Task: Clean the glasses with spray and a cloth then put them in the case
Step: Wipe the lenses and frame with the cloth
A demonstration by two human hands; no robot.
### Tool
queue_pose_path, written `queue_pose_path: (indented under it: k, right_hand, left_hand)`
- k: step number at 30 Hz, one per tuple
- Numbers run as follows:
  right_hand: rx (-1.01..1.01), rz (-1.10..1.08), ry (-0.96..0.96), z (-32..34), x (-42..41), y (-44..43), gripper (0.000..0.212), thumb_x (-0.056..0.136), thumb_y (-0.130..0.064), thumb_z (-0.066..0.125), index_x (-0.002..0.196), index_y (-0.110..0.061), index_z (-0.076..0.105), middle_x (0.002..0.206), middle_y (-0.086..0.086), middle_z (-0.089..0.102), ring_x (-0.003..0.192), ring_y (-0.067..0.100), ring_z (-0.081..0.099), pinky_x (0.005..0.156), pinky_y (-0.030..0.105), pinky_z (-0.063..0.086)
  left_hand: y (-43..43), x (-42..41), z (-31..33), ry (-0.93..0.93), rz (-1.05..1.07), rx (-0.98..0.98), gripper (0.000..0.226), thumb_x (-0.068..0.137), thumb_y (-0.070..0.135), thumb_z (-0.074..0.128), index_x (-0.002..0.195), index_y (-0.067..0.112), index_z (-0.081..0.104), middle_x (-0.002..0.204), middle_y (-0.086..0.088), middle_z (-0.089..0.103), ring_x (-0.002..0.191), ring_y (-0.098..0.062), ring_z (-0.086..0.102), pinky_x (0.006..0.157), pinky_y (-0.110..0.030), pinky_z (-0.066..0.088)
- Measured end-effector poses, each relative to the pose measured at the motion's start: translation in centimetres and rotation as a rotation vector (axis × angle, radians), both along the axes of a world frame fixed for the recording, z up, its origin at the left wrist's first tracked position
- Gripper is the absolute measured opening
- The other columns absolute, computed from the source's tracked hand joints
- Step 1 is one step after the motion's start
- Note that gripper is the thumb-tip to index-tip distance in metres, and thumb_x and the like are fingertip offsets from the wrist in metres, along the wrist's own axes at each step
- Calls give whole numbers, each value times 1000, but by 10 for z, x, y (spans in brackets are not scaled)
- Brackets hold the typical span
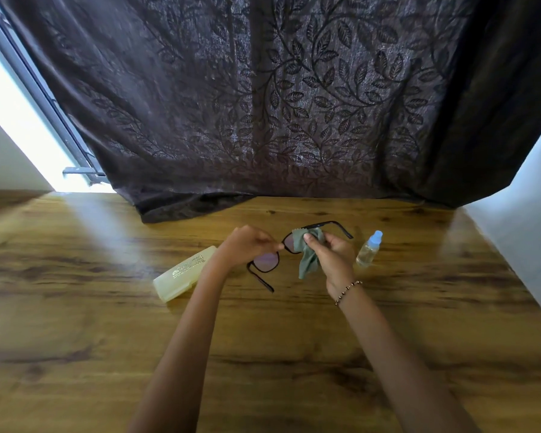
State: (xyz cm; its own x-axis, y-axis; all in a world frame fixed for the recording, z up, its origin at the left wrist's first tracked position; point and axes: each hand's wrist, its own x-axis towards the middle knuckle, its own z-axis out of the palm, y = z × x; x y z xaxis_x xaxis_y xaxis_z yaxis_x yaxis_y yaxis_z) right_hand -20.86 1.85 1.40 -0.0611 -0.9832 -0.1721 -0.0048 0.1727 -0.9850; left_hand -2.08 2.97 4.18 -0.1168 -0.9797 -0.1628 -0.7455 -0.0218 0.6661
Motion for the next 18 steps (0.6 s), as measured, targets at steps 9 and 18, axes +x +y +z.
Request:
queue_pose_path:
  k: [9, 18]
  right_hand:
    - [23, 15, -121, 12, -9, 0, 10, 78, -12, 76, 84, -18, 69, 79, -3, 71, 74, 6, 66, 58, 12, 48]
    - [-632, -118, 491, -4, 9, 14, 5, 81, -15, 73, 80, -12, 69, 81, -3, 64, 72, 2, 57, 67, 11, 45]
  left_hand:
    - [-9, -1, 1, 11, 71, -32, 17, 83, 33, 69, 94, 21, 77, 92, 5, 74, 81, -5, 62, 71, -16, 42]
    - [-3, -9, 4, 26, 37, -151, 18, 89, 22, 62, 100, 15, 75, 100, 0, 74, 87, -7, 62, 72, -13, 43]
